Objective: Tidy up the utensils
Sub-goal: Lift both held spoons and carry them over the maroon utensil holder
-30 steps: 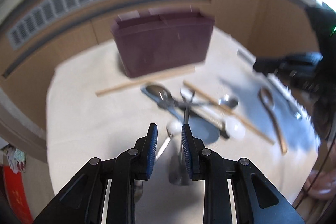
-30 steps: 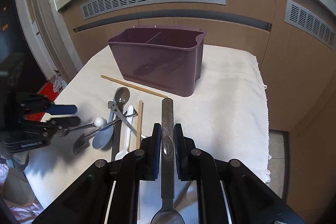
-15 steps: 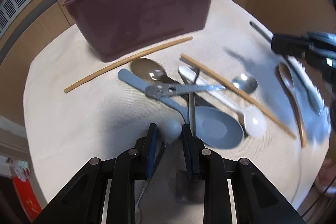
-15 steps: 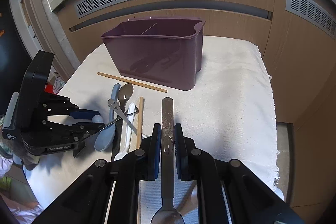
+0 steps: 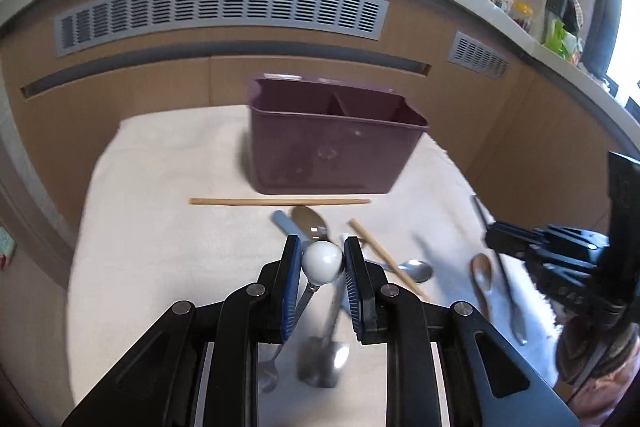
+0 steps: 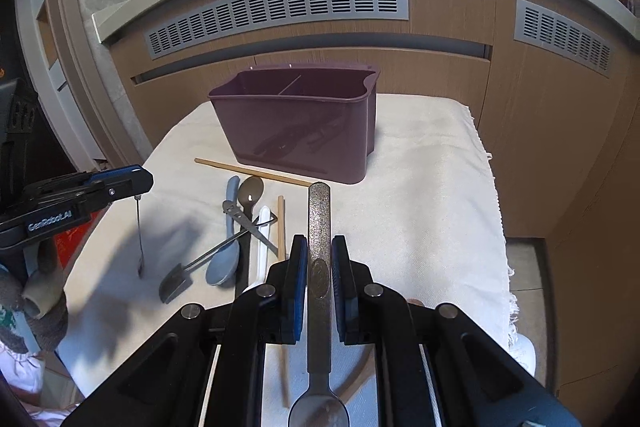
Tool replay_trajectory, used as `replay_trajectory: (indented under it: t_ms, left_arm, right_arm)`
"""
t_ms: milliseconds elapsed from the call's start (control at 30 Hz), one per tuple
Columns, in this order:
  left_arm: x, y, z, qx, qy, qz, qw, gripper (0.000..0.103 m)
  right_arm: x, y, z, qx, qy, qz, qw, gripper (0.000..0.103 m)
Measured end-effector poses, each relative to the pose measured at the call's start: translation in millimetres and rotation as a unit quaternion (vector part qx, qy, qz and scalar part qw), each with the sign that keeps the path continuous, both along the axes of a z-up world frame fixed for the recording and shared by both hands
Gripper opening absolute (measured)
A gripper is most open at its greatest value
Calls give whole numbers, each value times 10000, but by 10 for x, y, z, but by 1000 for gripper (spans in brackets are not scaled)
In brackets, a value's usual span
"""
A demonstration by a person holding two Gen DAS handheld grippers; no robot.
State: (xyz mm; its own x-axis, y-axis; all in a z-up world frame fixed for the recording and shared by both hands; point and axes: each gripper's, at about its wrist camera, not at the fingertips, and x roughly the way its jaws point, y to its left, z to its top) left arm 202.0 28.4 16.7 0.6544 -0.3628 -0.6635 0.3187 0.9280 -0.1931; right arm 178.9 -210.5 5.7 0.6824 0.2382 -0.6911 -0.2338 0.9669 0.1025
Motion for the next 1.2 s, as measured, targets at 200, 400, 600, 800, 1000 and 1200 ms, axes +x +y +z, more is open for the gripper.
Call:
replay_trajectory:
  t_ms: [200, 400, 600, 800, 1000, 1200]
  left_arm:
    - [-74, 114, 339, -76, -358, 25, 9993, 23]
    - [-239, 60, 755, -302, -908, -74, 9954, 23]
    - [-184, 13, 1005, -528, -930, -205, 9941, 23]
    - [-173, -45, 1166, -627, -1027, -293, 9923, 23]
    - [-127, -77, 1160, -661, -1036, -413, 9916, 23]
    - [16, -133, 1109, -695, -839, -432, 9931, 23]
  right_arm:
    - [-82, 7, 331, 105, -402, -42, 9991, 11]
    - [-195, 90, 711, 60, -979, 72, 9951, 11]
    - [-161, 70, 873, 100, -1050, 68, 9944, 11]
    - [-138, 35, 895, 152, -1119, 10, 9936, 11]
    - [-91, 41, 898, 150, -1093, -101, 9938, 11]
    - [-41, 24, 884, 179, -1029, -173, 9944, 11]
